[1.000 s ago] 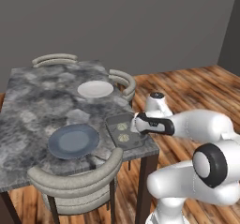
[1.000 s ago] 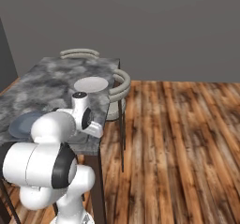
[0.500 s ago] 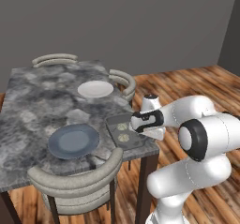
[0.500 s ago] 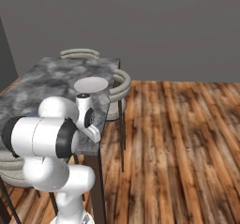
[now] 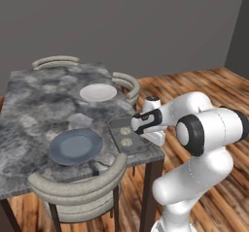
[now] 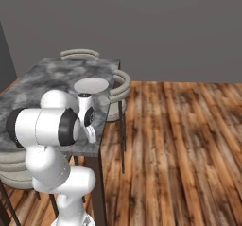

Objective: Place two dumplings into each of the tupperware containers and then place the containers in the fridge.

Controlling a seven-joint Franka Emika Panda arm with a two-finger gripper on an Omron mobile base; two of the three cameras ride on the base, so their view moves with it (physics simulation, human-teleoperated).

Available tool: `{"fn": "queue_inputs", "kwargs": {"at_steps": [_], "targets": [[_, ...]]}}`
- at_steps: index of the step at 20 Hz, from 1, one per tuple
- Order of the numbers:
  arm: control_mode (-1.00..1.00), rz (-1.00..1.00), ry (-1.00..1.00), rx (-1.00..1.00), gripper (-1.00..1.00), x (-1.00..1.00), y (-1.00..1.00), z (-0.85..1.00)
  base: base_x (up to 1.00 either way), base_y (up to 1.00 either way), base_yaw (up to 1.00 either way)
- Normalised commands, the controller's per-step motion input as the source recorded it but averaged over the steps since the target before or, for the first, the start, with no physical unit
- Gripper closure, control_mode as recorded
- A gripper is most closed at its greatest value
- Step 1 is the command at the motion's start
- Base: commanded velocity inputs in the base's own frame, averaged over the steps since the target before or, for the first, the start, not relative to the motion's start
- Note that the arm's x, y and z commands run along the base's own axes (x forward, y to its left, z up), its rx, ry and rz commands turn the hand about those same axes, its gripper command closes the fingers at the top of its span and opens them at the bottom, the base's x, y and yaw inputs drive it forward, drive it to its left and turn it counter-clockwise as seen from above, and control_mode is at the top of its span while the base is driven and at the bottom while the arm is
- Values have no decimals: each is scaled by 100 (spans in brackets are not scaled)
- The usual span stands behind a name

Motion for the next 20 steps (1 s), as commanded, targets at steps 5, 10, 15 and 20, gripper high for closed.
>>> {"fn": "queue_inputs", "kwargs": {"at_steps": [5,10,15,20], "targets": [[-100,-15,0,0,100,7,56,-68,0,0,0],[-100,1,-20,2,100,2,33,-66,0,0,0],[-100,8,-27,13,100,0,54,-83,0,0,0],[-100,3,-24,5,100,-12,50,-21,0,0,0]]}}
